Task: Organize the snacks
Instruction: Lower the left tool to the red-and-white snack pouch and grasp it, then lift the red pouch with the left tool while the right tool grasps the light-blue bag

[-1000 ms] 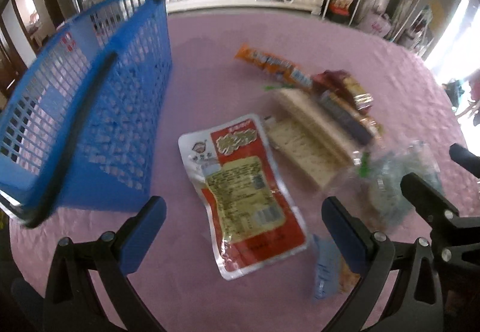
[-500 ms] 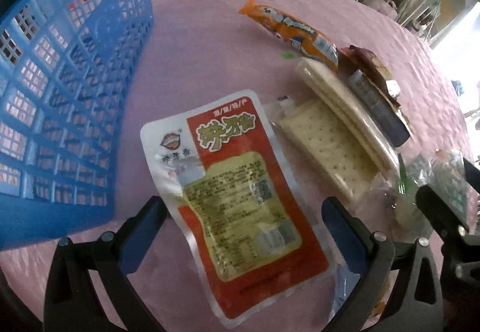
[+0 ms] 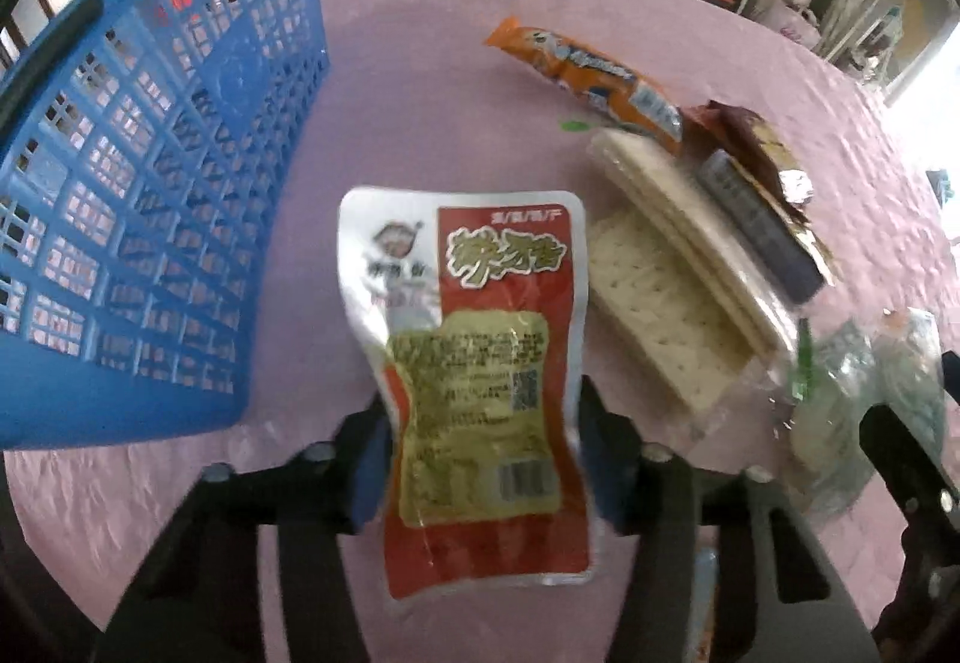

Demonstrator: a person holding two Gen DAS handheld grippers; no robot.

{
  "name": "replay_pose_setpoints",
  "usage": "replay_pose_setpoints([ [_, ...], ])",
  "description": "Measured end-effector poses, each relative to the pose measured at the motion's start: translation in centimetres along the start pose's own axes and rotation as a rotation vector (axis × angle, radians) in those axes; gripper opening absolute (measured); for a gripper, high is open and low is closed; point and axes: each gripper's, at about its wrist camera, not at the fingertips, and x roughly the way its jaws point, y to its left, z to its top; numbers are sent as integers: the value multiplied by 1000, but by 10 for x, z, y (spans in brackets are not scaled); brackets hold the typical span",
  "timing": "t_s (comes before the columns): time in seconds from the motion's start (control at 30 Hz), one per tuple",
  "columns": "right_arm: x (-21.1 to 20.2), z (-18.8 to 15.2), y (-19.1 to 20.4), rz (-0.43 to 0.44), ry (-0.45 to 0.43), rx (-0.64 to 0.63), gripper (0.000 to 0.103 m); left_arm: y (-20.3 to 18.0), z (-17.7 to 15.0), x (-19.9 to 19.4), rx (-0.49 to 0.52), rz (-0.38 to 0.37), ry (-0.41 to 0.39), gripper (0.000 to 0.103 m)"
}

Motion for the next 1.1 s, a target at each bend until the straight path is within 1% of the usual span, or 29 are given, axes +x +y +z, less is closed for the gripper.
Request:
replay_pose_setpoints([
  [0.03, -3, -1, -2, 5, -3, 6, 103, 2, -4, -7, 10, 1, -18, 32],
  [0.07, -6, -2, -4, 12, -5, 13, 103, 6, -7, -8, 14, -30, -5, 32],
  [0.1, -9, -4, -6, 19, -8, 20, 103, 6, -9, -7, 7, -77, 14, 32],
  [0.2, -16, -9, -13, 28, -9, 31, 103, 3, -18, -17, 33, -88, -19, 31],
  [0.27, -20, -12, -17, 45, -7, 46, 103, 3, -24, -26, 41, -123, -42, 31],
  [0.37, -24, -16, -25, 85, -2, 77, 103, -1, -31, -45, 65, -145, -87, 31],
  [0.4, -24, -16, -26, 92, -1, 80, 103, -5, -33, -54, 73, -164, -108, 31],
  [0.53, -22, -12, -30, 97, -5, 79, 103, -12, -34, -73, 99, -204, -146, 31],
  [0.6, -17, -4, -33, 83, -10, 69, 103, -17, -36, -76, 110, -217, -155, 31],
  [0.63, -15, -3, -34, 84, -8, 66, 103, -9, -34, -75, 113, -223, -157, 31],
  [0.67, -11, 1, -37, 102, -4, 65, 103, -3, -38, -74, 117, -234, -161, 31],
  [0.77, 0, 7, -46, 186, 12, 87, 102, -9, -35, -72, 138, -239, -160, 31],
  [0.83, 9, 9, -51, 207, 32, 100, 92, -11, -33, -71, 149, -238, -157, 31],
  [0.87, 15, 9, -54, 204, 43, 106, 80, -12, -35, -68, 153, -240, -154, 31],
  [0.9, 21, 8, -57, 201, 56, 115, 72, -10, -36, -68, 157, -241, -151, 32],
  [0.97, 27, 5, -63, 261, 69, 150, 70, -14, -34, -64, 169, -242, -145, 31],
  [1.1, 25, 0, -62, 269, 49, 133, 68, -16, -35, -60, 188, -242, -130, 32],
])
